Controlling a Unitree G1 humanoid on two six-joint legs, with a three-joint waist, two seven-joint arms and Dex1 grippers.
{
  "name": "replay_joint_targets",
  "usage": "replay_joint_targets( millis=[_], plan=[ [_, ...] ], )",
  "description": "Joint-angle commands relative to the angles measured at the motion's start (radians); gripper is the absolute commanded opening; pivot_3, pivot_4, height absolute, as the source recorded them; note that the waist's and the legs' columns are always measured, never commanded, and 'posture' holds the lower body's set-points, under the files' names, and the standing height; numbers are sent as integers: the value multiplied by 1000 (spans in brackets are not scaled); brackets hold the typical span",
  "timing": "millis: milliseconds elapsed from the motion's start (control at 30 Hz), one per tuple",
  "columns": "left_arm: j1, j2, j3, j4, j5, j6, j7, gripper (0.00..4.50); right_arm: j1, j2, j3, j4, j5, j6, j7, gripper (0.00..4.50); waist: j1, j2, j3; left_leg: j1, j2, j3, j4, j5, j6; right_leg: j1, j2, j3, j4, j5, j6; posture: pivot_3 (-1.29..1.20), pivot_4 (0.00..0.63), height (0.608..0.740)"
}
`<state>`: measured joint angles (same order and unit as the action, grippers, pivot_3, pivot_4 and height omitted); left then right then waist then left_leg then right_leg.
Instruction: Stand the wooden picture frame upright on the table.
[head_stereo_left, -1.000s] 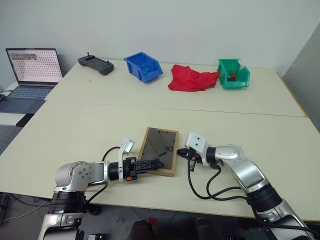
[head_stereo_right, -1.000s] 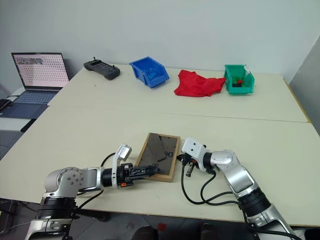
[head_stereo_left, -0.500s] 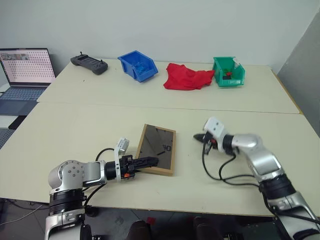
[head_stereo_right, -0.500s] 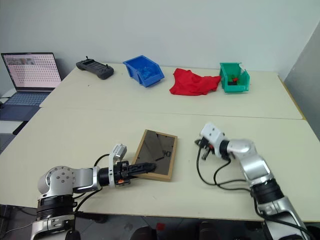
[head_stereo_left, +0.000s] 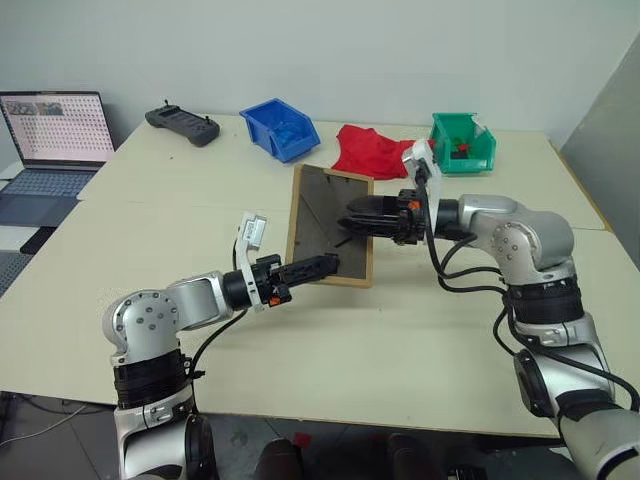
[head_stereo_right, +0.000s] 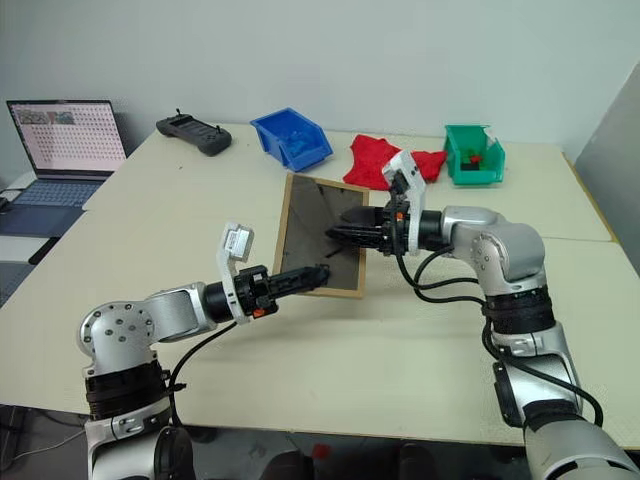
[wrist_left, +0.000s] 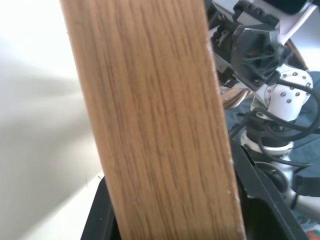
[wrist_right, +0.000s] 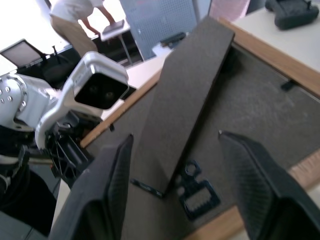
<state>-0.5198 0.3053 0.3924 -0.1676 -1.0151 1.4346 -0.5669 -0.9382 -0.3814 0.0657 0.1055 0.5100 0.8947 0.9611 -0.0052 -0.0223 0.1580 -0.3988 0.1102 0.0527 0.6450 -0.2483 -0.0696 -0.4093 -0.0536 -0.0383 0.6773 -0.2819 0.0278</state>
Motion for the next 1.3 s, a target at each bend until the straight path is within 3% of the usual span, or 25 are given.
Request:
replay_joint_targets(
  millis=[33,100,300,467,633,767,833,867,933,1000,1133,1300],
  plan=[
    [-2,-14,-12,-110,-85,-41,-5,1357,-60,35,36,58,-35,-71,-1,4049,-3,0,0,0,0,0,0,0,0,-1,0,0,0,0,0,0,150,740],
    [12,-12,-17,-127,-90,-48,5,1357,-71,51,50,59,-28,-88,24,4485,-4,0,0,0,0,0,0,0,0,-1,0,1,1,0,0,0,150,740],
    [59,-6,-25,-139,-87,-79,33,1357,-55,59,23,-92,141,31,127,4485,-1,0,1,-1,0,0,0,0,0,-1,0,0,0,0,0,0,150,740],
    [103,-23,10,-136,-156,-78,106,1357,-13,-44,-1,-154,194,89,177,4485,5,0,1,-1,0,0,0,0,0,-1,0,0,-1,0,0,0,150,740],
    [156,-22,38,-117,-353,-40,233,1357,76,-191,-3,-173,67,-65,141,4485,4,-1,1,-1,0,0,0,0,0,-1,0,0,-1,0,0,0,150,740],
    [208,64,-3,-58,-633,-48,375,1357,185,-266,-9,-154,-149,-474,95,4485,1,-2,2,-1,0,0,0,0,0,-1,0,1,-1,0,0,0,150,740],
    [224,139,-67,-28,-812,-100,459,1357,237,-280,21,-79,-325,-850,31,4485,1,-2,2,-1,0,0,0,0,0,-1,0,1,-1,-1,1,0,150,740],
    [226,172,-101,-15,-887,-129,491,1357,250,-288,44,-20,-434,-1055,-37,4485,1,-2,2,-1,0,0,0,0,0,-1,0,1,-1,-1,1,0,150,740],
    [212,206,-141,11,-952,-160,503,1357,231,-321,105,127,-748,-1485,-308,4485,1,-2,2,0,0,0,0,0,0,-1,0,2,0,-1,1,0,150,740],
    [190,220,-163,35,-957,-166,492,1357,196,-310,133,253,-925,-1771,-492,4485,1,-2,2,0,-1,1,0,0,0,-1,-1,3,0,-1,1,0,150,740],
    [167,259,-203,42,-957,-165,452,1357,113,-267,191,423,-1159,-2009,-763,4485,-7,-2,3,1,0,2,0,3,-5,-1,0,3,1,-1,1,0,150,740],
    [164,267,-226,35,-957,-177,428,1357,39,-213,218,473,-1312,-2093,-965,4485,-6,-2,3,1,1,3,0,6,-11,-1,-1,2,0,-1,1,0,150,740]
  ],
)
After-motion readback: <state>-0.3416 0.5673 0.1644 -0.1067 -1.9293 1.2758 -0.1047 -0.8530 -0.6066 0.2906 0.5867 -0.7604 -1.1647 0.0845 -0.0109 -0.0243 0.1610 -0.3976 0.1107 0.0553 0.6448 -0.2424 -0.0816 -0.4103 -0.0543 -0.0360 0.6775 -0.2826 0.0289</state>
